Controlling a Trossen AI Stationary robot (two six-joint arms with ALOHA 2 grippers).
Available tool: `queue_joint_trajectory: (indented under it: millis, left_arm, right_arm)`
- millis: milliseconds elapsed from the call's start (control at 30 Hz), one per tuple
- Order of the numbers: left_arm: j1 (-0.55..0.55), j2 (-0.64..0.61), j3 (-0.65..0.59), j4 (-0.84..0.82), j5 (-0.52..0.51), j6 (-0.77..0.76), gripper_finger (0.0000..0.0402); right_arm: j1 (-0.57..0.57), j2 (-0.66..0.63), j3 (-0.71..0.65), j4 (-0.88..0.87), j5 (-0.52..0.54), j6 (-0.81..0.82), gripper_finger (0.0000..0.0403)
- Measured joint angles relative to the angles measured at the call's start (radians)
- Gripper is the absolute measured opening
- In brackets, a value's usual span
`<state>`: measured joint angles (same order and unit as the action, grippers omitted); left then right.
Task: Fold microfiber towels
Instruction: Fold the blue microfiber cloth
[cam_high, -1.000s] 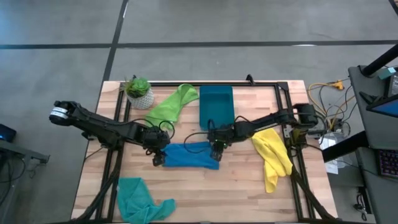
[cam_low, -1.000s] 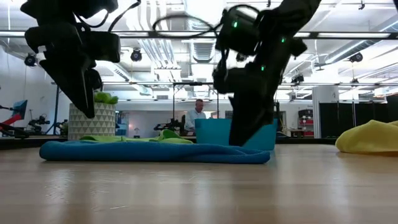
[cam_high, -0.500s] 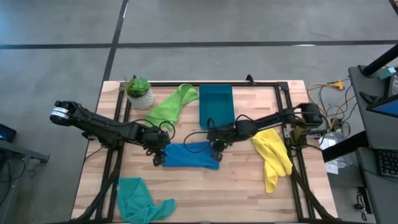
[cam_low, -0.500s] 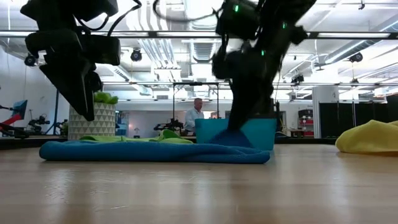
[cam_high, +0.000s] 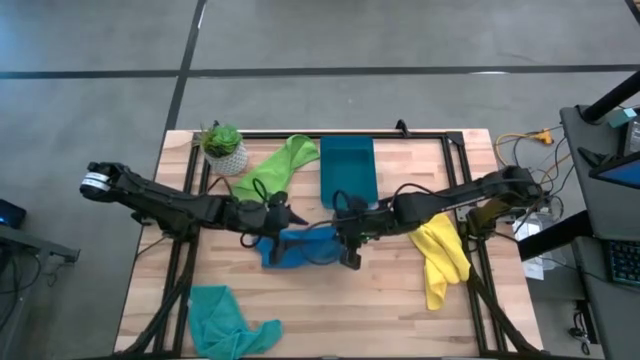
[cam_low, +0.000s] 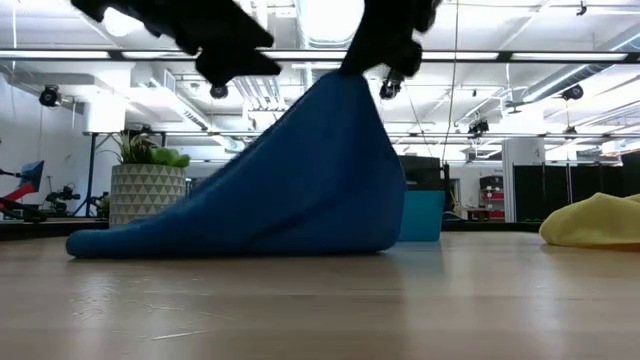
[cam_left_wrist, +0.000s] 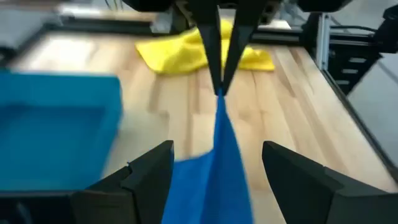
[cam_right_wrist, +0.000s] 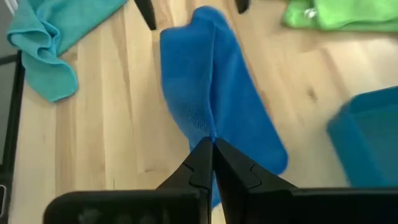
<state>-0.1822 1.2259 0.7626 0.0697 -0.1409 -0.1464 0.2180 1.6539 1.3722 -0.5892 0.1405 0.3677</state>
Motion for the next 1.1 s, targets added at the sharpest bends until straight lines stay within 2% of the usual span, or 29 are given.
queue_joint_trajectory:
  millis: [67,200,533,900,1100]
  left_arm:
    - [0.013,0.004,0.006,0.0,0.023,-0.006,0.0232]
    - [0.027,0.045,0.006,-0.008,0.133,-0.03,0.0232]
    - [0.026,0.17,0.006,-0.015,0.191,-0.03,0.0226]
    - [0.025,0.179,0.001,-0.236,0.302,-0.057,0.0119]
    - [0.025,0.18,-0.002,-0.361,0.31,-0.056,0.0079]
  right_arm:
    - [0.011,0.0,0.044,-0.025,0.032,-0.001,0.0009]
    - [0.018,0.002,0.111,-0.063,0.067,-0.004,0.0009]
    - [0.018,0.002,0.157,-0.066,0.074,-0.005,0.0009]
    - [0.018,0.003,0.157,-0.092,0.082,0.009,0.0009]
    - [0.018,0.003,0.157,-0.096,0.089,0.001,0.0009]
